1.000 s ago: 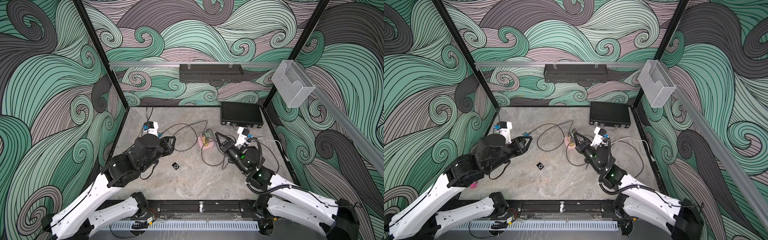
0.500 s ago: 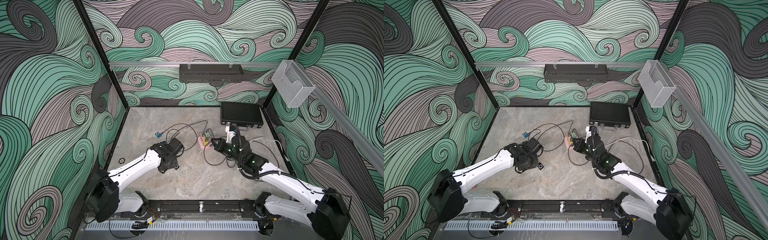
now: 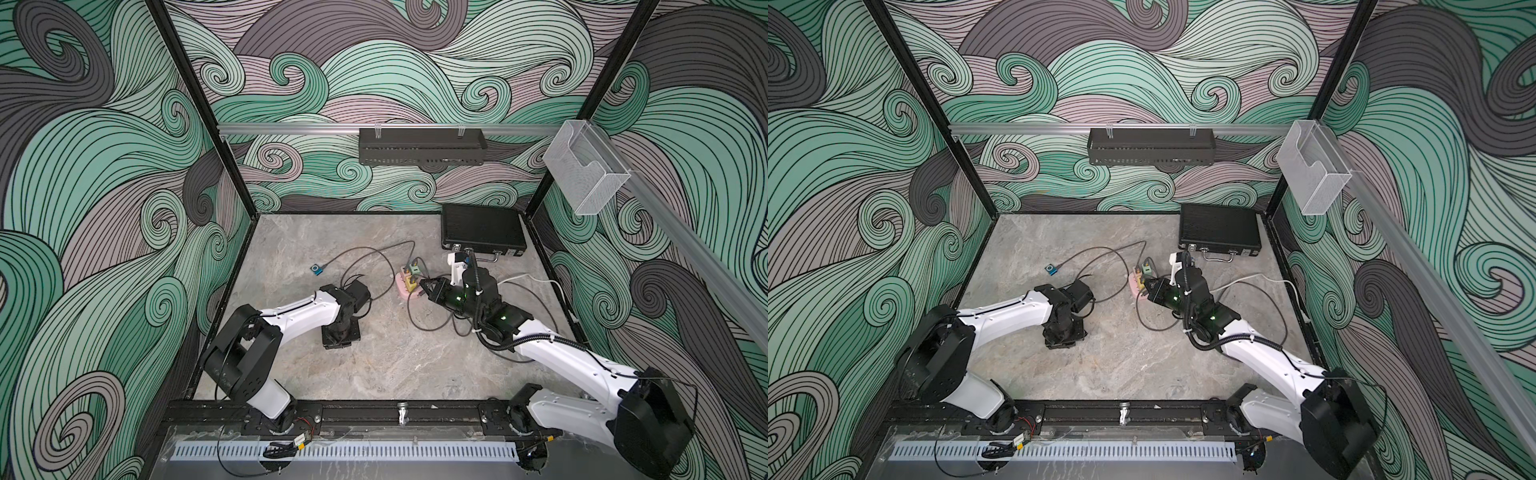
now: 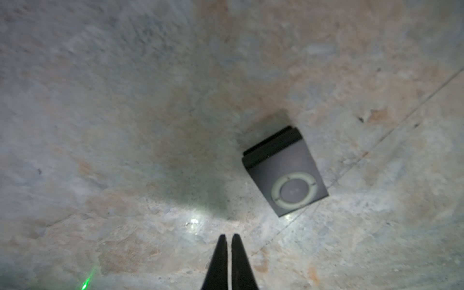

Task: Charge mp3
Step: Adjust the mp3 player at the center of the board.

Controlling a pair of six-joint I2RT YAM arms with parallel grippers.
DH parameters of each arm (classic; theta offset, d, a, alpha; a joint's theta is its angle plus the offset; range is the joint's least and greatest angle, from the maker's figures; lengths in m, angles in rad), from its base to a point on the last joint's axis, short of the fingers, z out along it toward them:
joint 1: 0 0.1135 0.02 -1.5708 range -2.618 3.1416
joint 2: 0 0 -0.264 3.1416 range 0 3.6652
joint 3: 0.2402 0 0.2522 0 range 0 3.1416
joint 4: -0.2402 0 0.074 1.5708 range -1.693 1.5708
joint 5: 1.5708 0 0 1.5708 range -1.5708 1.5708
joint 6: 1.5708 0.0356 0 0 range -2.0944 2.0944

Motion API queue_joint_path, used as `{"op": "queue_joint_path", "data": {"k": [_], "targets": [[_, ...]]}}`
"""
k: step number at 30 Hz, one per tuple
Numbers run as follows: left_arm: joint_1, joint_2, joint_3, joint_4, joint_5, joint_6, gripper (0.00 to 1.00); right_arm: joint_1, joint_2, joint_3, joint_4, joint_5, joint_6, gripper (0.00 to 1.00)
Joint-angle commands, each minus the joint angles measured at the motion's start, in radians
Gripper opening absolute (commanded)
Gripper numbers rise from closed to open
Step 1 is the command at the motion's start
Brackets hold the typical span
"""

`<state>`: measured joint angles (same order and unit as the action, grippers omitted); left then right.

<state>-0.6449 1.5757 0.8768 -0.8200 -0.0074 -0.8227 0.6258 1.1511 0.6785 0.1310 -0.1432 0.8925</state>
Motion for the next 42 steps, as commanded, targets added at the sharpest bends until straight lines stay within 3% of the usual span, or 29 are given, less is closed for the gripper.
{"op": "queue_joint_path", "data": {"k": [1,13,17,20,23,26,30,33,38,42], "targets": [[-0.009,0.05,0.032,0.045,0.013,0.001,0.07,-0.011,-0.009,0.011,0.021,-0.017,-0.006,0.0],[0.023,0.186,0.194,0.065,-0.058,-0.033,0.1,-0.049,-0.098,-0.037,-0.017,0.001,-0.011,0.0],[0.074,0.237,0.237,0.097,-0.035,-0.057,0.15,-0.059,-0.125,-0.041,-0.048,0.01,-0.024,0.0],[0.118,0.23,0.245,0.143,0.091,-0.038,0.15,-0.064,-0.149,-0.044,-0.071,0.012,-0.037,0.0],[0.136,0.187,0.27,0.155,0.222,0.082,0.17,-0.064,-0.156,-0.034,-0.096,0.01,-0.063,0.0],[0.145,0.159,0.355,0.072,0.263,0.344,0.23,-0.065,-0.141,-0.031,-0.088,-0.008,-0.071,0.0],[0.142,0.2,0.48,-0.174,0.092,0.624,0.35,-0.064,-0.114,-0.037,-0.061,-0.03,-0.061,0.0],[0.118,0.205,0.461,-0.244,-0.007,0.78,0.38,-0.066,-0.103,-0.046,-0.037,-0.029,-0.057,0.0],[0.082,0.146,0.275,-0.135,-0.144,1.021,0.42,-0.065,-0.078,-0.05,0.002,-0.046,-0.053,0.0],[0.077,0.103,0.232,-0.037,-0.077,1.074,0.44,-0.065,-0.074,-0.059,0.027,-0.054,-0.049,0.0]]}}
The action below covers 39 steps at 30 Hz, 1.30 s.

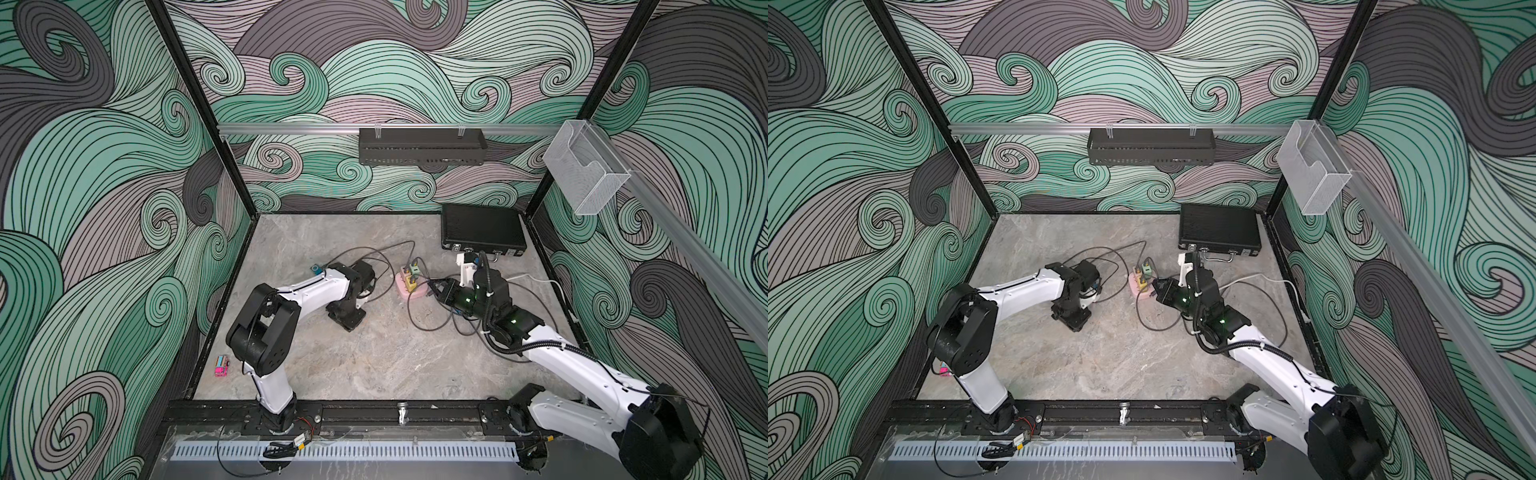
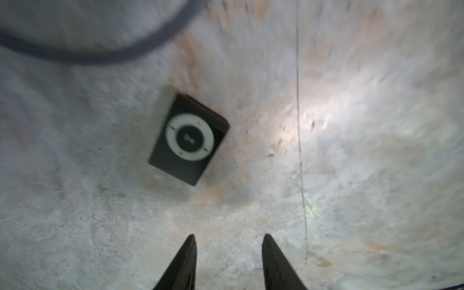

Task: Charge mp3
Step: Adjust the mp3 player at the center of the board.

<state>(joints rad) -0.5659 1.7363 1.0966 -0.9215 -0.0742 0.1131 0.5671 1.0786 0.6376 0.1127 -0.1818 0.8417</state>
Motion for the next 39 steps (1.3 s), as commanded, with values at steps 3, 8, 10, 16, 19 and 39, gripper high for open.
{"op": "queue_joint_path", "data": {"k": [3,8,10,16,19,39], "targets": [[-0.011,-0.051,0.028,0.081,-0.043,0.166,0.46,-0.007,-0.012,-0.027,0.051,-0.013,-0.003,0.0],[-0.014,-0.005,0.039,0.13,-0.107,0.217,0.53,-0.007,-0.024,-0.041,0.06,-0.005,-0.005,0.0],[-0.012,0.017,0.04,0.165,-0.101,0.235,0.54,-0.006,-0.028,-0.048,0.066,-0.003,-0.003,0.0],[0.01,0.062,0.067,0.225,-0.068,0.284,0.55,-0.006,-0.051,-0.059,0.061,0.01,-0.01,0.0],[0.033,0.082,0.091,0.229,-0.042,0.302,0.55,-0.007,-0.059,-0.061,0.056,0.014,-0.013,0.0],[0.084,0.228,0.202,0.06,0.013,0.161,0.48,-0.006,-0.129,-0.078,0.014,0.042,-0.034,0.0]]}}
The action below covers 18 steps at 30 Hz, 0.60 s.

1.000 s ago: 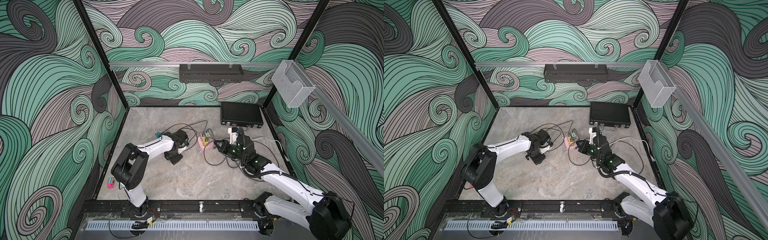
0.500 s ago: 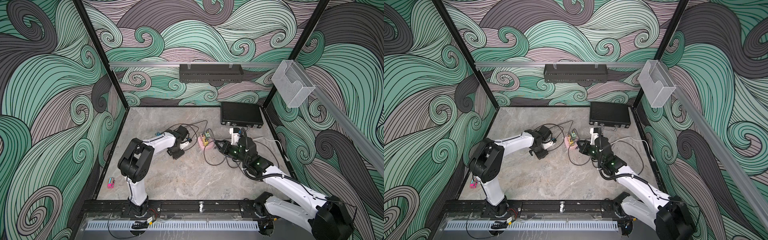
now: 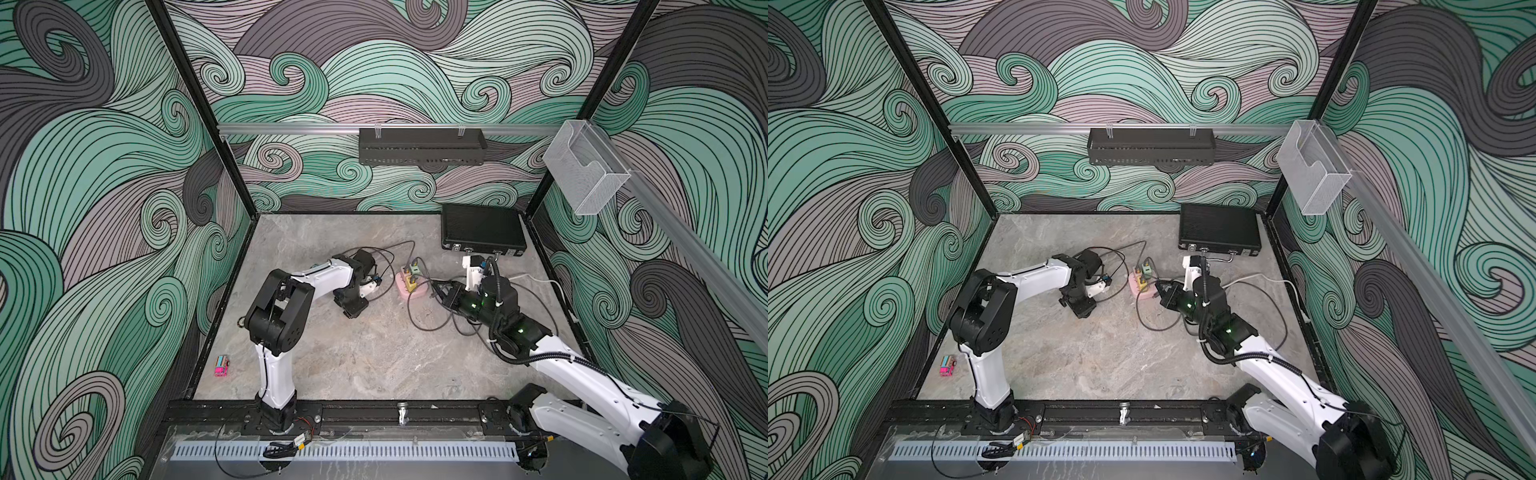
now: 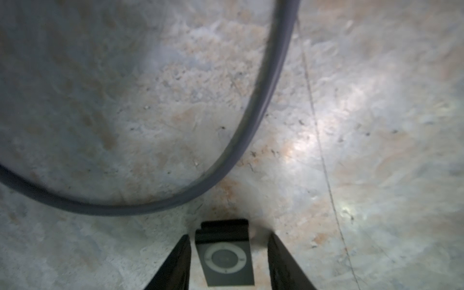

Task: Charge mp3
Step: Adjust the mp3 player at the center of the board.

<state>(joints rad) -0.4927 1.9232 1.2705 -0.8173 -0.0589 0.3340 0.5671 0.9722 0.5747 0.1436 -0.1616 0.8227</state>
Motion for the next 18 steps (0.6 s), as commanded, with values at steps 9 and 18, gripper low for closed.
{"op": "queue_joint_path", "data": {"k": [9,18], "targets": [[0.043,0.08,0.041,-0.059,0.053,-0.179,0.42,-0.007,-0.051,-0.015,-0.043,0.036,-0.037,0.0],[0.043,0.117,0.011,-0.075,0.044,-0.263,0.22,-0.007,-0.033,0.006,-0.074,0.032,-0.071,0.0]]}}
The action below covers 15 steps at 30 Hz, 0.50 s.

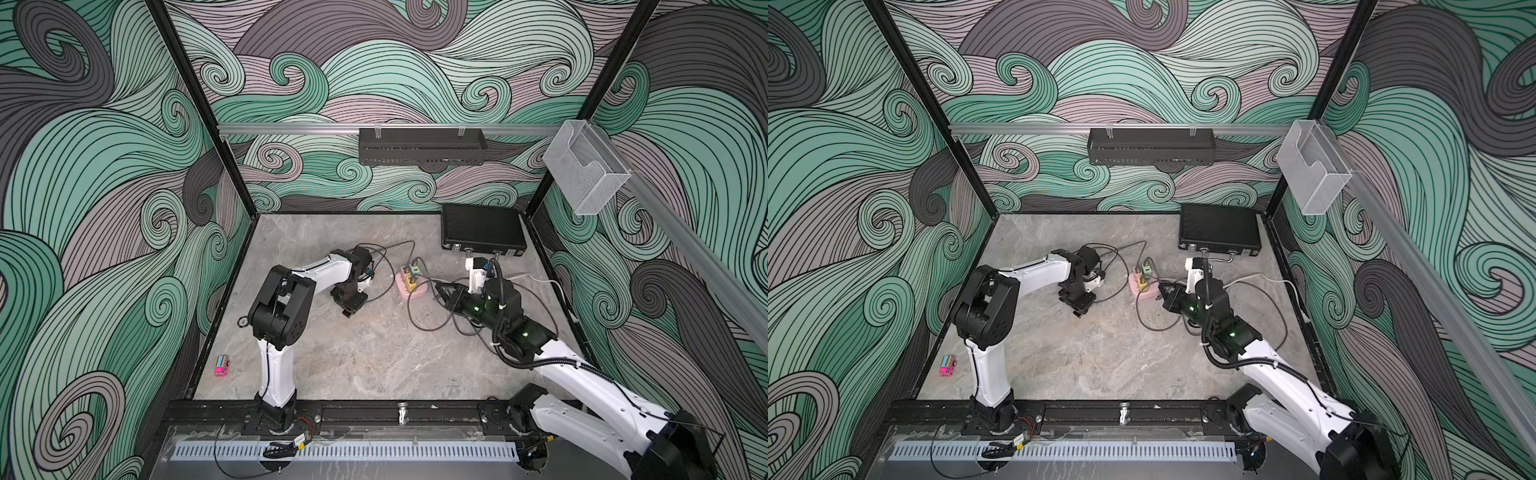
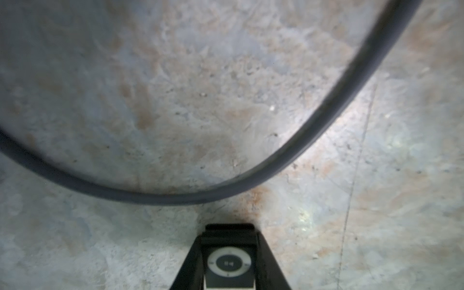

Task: Charge mp3
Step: Adjust the mp3 player at the center of the board, then pick up the MP3 player from the center of the board.

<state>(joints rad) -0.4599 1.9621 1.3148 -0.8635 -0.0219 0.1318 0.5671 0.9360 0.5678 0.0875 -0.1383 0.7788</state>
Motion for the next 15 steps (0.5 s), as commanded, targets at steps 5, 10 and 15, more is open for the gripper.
{"op": "queue_joint_path", "data": {"k": [5,10,15], "targets": [[0.01,-0.024,-0.079,0.004,0.146,-0.216,0.11,0.018,0.047,0.075,-0.05,0.01,-0.088,0.0],[0.008,-0.312,-0.179,0.171,0.372,-0.54,0.1,0.105,0.13,0.175,-0.023,0.014,-0.17,0.0],[0.007,-0.645,-0.267,0.316,0.383,-0.822,0.08,0.152,0.162,0.225,0.059,0.015,-0.195,0.0]]}}
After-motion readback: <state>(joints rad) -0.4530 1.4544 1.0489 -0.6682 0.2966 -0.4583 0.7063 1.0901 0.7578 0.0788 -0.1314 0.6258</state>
